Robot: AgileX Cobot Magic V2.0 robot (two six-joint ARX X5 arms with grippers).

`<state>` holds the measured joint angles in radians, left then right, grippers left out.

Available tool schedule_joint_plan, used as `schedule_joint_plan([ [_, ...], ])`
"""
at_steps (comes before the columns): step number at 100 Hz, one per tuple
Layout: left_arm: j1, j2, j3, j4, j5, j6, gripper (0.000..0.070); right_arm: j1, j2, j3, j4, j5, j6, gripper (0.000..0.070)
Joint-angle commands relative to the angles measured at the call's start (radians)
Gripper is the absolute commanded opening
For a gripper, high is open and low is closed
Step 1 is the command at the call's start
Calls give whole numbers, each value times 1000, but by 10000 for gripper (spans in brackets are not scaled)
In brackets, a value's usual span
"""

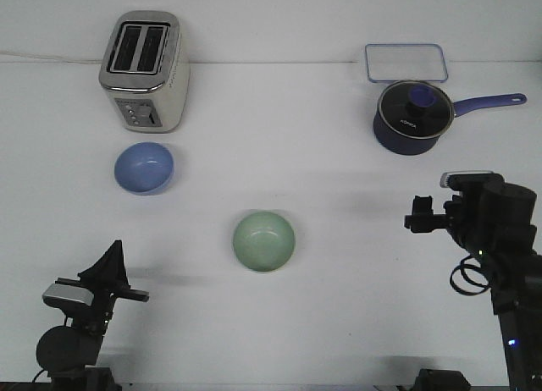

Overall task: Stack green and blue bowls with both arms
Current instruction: 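Release the green bowl and retract the right gripper toward the robot, then raise the left gripper and move it forward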

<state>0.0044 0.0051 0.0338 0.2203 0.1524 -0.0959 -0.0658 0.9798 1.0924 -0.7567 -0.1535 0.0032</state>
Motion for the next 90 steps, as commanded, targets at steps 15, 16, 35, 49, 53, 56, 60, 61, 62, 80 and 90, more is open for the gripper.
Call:
schedule_joint_plan([
  [15, 2, -2, -20, 12, -2, -2, 11, 0, -185, -240, 204, -3, -7, 492],
  [16, 2, -2, -20, 12, -2, -2, 11, 0, -196, -254, 216, -3, -6, 492],
  [35, 2, -2, -20, 12, -2, -2, 11, 1, -386, -506, 433, -3, 40, 492],
  [49, 2, -2, -20, 12, -2, -2, 11, 10, -499, -649, 566, -8, 98, 492],
  [53, 2, -2, -20, 12, -2, -2, 11, 16, -529, -679, 587, 0, 105, 492],
  [56, 2, -2, -20, 12, -2, -2, 11, 18, -542, -692, 590, 5, 105, 492],
  [60, 2, -2, -20, 12, -2, -2, 11, 22, -557, -709, 592, 9, 114, 492],
  [61, 2, -2, -20, 12, -2, -2, 11, 22, -558, -710, 592, 9, 115, 492],
  [62, 2, -2, -20, 12, -2, -2, 11, 23, -561, -713, 593, 10, 117, 492],
  [80, 2, -2, -20, 12, -2, -2, 11, 34, -567, -714, 599, 27, 119, 492],
  [90, 2, -2, -20, 12, -2, -2, 10, 34, -567, -714, 601, 27, 117, 492],
])
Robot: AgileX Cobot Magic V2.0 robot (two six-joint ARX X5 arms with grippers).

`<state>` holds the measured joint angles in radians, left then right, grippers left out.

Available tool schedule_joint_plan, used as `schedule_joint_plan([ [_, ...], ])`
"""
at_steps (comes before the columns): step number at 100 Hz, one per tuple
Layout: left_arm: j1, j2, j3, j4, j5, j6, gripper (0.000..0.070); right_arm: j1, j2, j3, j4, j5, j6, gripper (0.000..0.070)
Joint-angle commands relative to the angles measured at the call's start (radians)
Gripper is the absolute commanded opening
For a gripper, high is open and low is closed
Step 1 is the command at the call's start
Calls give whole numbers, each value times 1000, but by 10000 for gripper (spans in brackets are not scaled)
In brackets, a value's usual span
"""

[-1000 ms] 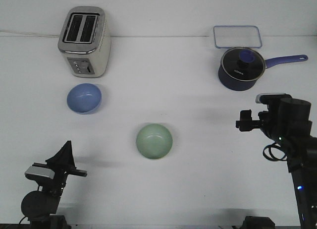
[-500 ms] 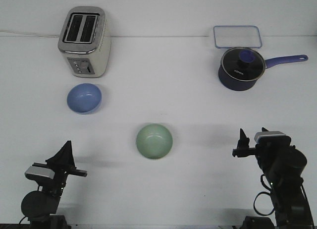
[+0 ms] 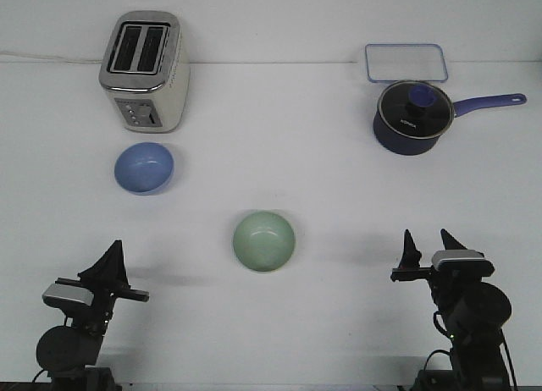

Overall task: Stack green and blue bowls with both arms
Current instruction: 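Raise the left gripper and move it forward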

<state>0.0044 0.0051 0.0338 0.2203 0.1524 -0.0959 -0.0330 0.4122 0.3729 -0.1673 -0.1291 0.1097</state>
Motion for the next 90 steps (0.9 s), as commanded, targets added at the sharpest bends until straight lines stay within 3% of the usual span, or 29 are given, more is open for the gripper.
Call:
schedule_joint_plan([
  [1, 2, -2, -20, 12, -2, -2, 11, 1, 1, 5, 12, 3, 10, 492],
  [90, 2, -2, -19, 5, -2, -2, 11, 1, 1, 6, 33, -1, 6, 492],
])
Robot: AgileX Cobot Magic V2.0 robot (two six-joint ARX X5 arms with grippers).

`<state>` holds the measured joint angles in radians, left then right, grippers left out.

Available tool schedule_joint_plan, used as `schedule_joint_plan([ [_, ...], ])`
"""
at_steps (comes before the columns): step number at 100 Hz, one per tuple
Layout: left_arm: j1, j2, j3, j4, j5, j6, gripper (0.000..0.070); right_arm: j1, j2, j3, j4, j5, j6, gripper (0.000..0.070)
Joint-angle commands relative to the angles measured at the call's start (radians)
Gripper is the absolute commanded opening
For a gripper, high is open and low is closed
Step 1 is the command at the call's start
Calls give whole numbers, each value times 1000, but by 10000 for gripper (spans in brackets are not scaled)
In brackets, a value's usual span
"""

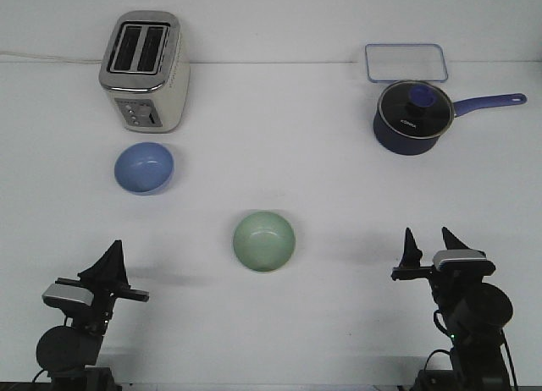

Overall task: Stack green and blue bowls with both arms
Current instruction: 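Raise the left gripper and move it forward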

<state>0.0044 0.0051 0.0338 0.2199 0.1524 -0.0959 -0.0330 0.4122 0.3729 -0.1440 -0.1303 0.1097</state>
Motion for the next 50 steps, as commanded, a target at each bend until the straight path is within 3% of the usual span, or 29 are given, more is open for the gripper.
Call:
schedule_joint_plan([
  [1, 2, -2, -19, 6, -2, -2, 10, 1, 1, 6, 10, 0, 6, 492],
  [18, 2, -2, -6, 13, -2, -4, 11, 1, 1, 6, 10, 0, 6, 492],
  [31, 2, 0, 39, -2, -2, -53, 11, 1, 1, 6, 10, 0, 6, 492],
  [50, 2, 48, 219, -175, -3, -51, 11, 1, 1, 6, 10, 0, 6, 492],
])
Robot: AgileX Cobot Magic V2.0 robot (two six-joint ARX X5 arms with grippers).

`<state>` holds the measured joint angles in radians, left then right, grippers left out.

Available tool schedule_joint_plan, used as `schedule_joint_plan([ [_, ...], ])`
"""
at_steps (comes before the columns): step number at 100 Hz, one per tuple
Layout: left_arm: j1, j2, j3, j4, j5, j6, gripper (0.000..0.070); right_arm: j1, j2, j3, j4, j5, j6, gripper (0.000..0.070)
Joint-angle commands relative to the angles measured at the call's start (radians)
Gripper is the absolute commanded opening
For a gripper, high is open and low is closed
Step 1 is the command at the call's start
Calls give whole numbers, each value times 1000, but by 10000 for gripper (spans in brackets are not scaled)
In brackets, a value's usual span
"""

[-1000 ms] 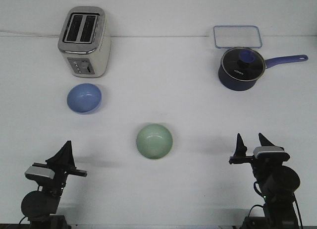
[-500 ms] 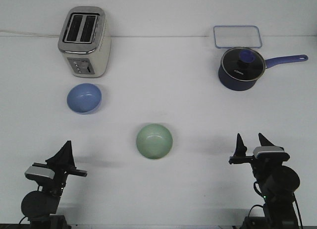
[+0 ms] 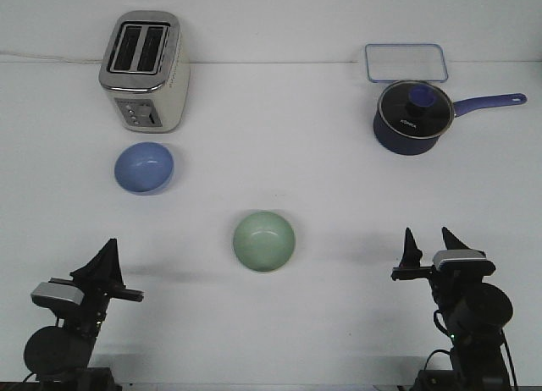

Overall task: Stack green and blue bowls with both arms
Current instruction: 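Raise the left gripper and move it forward, then reach the left gripper to the light blue bowl and grasp its rim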

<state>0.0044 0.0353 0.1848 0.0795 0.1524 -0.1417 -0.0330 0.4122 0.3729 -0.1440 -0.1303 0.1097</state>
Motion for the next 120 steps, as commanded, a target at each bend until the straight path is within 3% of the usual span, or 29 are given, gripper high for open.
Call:
schedule_joint_plan([
  [1, 2, 24, 80, -45, -3, -5, 11, 1, 1, 6, 10, 0, 6, 492],
  [43, 2, 480, 641, -518, -3, 37, 11, 1, 1, 6, 10, 0, 6, 492],
  [71, 2, 745, 837, -764, -3, 58, 11, 1, 1, 6, 10, 0, 6, 492],
  [85, 1, 823, 846, -828, -2, 100, 11, 1, 1, 6, 10, 0, 6, 492],
  [120, 0, 842, 846, -841, -2, 84, 15, 1, 1, 6, 10, 0, 6, 492],
])
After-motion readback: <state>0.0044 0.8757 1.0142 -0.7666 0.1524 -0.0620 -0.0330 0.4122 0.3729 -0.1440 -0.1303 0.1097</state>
